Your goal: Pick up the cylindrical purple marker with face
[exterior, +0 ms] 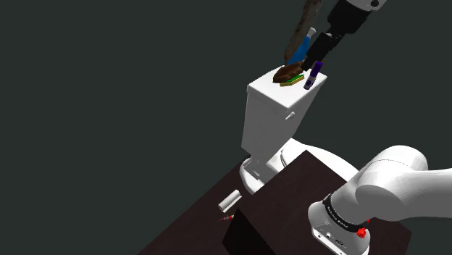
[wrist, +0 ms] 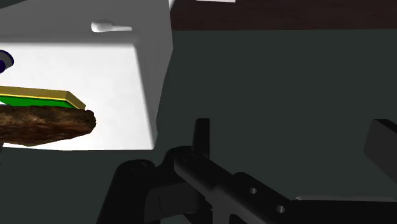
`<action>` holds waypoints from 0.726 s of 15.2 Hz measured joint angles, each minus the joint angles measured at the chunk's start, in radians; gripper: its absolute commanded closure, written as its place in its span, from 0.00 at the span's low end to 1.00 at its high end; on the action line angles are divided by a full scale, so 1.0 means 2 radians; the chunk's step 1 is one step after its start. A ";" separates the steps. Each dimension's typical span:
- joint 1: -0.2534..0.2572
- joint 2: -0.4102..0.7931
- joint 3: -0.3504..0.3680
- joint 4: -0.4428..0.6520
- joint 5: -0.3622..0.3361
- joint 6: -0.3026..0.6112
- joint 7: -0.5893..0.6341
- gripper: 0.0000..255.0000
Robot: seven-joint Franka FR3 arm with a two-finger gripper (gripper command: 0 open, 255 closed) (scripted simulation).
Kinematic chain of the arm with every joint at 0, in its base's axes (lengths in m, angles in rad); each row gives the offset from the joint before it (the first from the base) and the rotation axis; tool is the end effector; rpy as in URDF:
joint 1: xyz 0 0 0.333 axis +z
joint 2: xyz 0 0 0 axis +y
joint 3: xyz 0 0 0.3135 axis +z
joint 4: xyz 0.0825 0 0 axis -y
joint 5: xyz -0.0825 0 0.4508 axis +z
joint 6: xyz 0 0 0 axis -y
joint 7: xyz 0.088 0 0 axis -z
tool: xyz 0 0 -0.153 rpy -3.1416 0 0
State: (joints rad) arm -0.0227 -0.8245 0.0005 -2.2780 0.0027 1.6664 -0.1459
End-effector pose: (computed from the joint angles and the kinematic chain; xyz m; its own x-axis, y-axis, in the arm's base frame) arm 0.3821 -0.0081 0.6102 0.9700 0.1235 0.2094 0.1203 -0.9923 0.0284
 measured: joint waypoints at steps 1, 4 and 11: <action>0.000 0.000 0.000 0.000 0.000 0.000 0.000 0.00; -0.008 0.011 -0.019 -0.003 -0.010 0.015 -0.015 0.00; -0.030 0.064 -0.081 -0.004 -0.035 0.074 -0.063 0.00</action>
State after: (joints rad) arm -0.0830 -0.6966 -0.1621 -2.2864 -0.0678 1.8150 -0.2726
